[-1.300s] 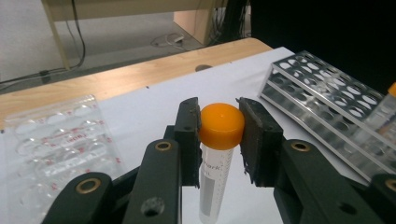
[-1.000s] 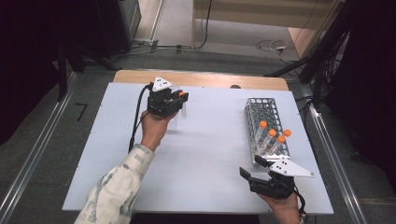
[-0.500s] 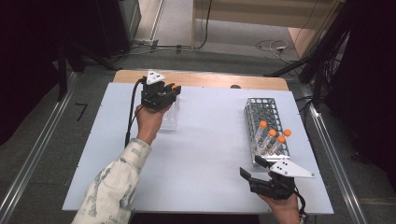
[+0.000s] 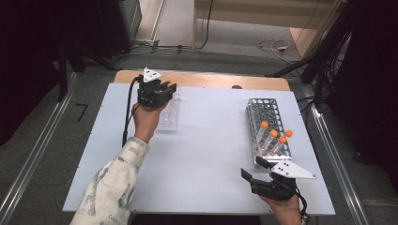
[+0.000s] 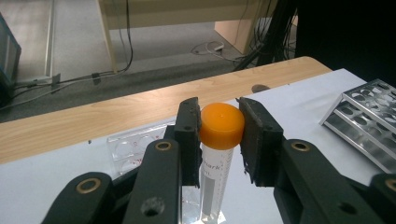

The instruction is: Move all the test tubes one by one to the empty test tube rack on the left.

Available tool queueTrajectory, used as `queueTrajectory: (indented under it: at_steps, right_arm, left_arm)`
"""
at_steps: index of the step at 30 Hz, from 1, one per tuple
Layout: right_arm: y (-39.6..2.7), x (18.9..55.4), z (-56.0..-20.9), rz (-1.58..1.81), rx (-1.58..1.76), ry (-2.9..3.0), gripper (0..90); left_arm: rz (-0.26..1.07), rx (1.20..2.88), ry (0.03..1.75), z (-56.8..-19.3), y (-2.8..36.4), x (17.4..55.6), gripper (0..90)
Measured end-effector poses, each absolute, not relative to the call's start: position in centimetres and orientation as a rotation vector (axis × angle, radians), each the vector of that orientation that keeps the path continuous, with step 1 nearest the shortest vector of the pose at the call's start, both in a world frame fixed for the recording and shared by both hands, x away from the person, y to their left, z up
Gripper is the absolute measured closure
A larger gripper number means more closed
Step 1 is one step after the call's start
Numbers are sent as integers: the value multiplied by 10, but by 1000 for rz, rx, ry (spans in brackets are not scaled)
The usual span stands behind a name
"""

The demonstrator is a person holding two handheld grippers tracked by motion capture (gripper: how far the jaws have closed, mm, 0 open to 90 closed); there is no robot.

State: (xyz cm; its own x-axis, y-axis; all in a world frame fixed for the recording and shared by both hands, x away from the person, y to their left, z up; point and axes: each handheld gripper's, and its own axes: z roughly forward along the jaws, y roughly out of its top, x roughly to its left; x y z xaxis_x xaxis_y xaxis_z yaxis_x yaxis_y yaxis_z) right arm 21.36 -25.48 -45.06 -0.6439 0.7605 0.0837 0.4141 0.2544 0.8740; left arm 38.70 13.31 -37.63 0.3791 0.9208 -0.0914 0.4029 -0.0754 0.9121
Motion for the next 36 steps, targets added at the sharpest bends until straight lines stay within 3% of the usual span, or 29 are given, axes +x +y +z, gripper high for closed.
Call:
queueTrajectory:
  at_steps: [18, 36]
  right_arm:
    - [-254, 213, -452, 1340, 1078, 2179, 262]
    - [-253, 214, -454, 1337, 1079, 2187, 262]
  left_arm:
    - [718, 1721, 1143, -394, 125, 380, 695]
    - [681, 1733, 1191, -418, 126, 382, 691]
